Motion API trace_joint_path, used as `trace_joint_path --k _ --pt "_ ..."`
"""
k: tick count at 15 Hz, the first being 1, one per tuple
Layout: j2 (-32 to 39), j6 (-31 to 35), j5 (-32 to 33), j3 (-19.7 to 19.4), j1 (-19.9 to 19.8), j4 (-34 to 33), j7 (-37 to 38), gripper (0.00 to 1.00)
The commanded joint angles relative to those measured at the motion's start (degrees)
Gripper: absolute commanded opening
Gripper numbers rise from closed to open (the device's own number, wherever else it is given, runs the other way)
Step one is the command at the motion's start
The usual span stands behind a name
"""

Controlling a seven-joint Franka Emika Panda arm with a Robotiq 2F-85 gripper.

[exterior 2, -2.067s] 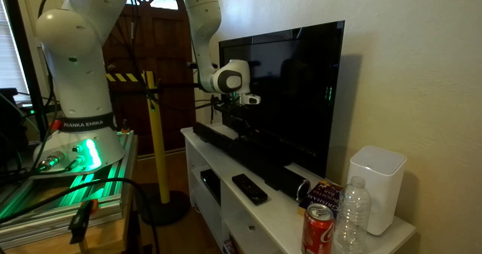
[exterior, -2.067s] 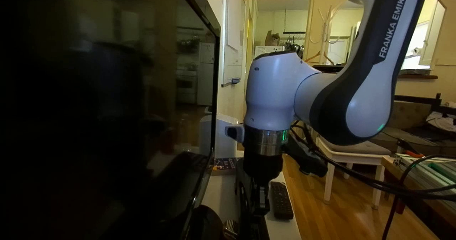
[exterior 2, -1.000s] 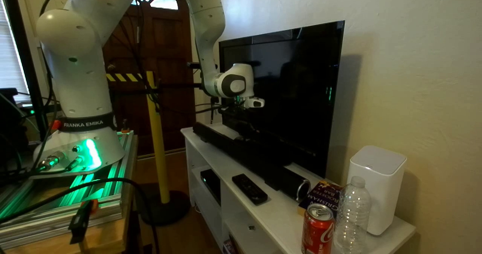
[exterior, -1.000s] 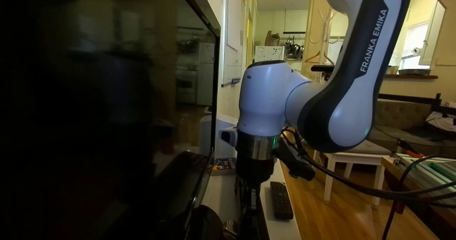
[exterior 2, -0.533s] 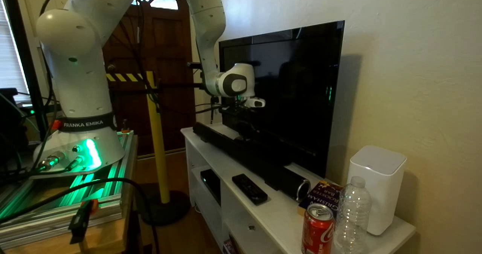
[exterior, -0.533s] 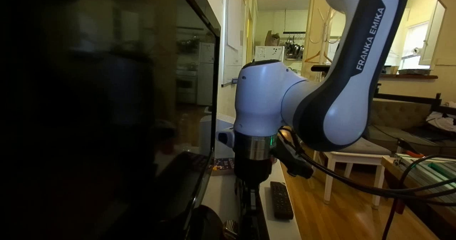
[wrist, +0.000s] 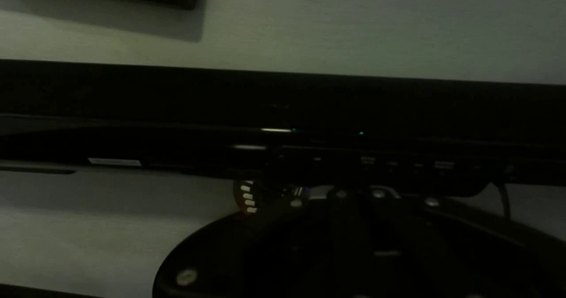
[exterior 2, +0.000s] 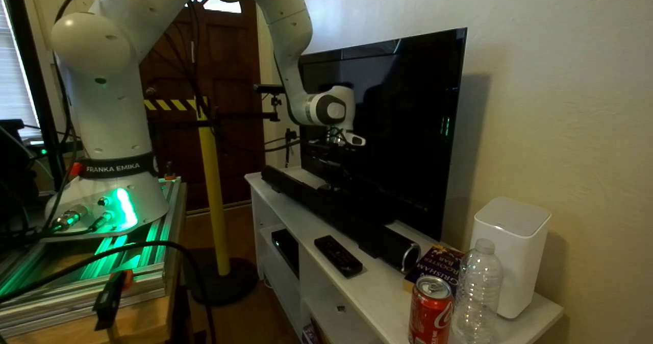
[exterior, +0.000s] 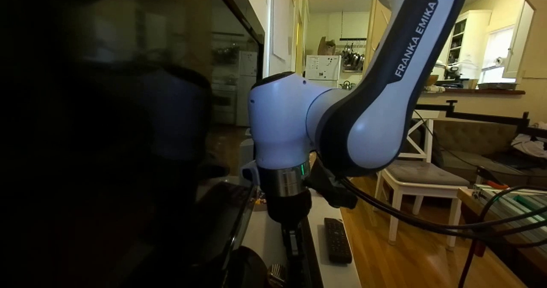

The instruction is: Press down on the top of the black speaker.

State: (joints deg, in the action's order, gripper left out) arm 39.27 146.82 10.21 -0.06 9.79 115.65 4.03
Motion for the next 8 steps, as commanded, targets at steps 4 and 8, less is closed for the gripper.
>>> trace_joint_path --k 4,8 --pt "4.7 -2.9 -2.0 2.0 -2.0 -4.3 -2.3 0.01" --pt "1.6 1.2 -6.0 4.8 -6.4 0.2 -5.1 0.0"
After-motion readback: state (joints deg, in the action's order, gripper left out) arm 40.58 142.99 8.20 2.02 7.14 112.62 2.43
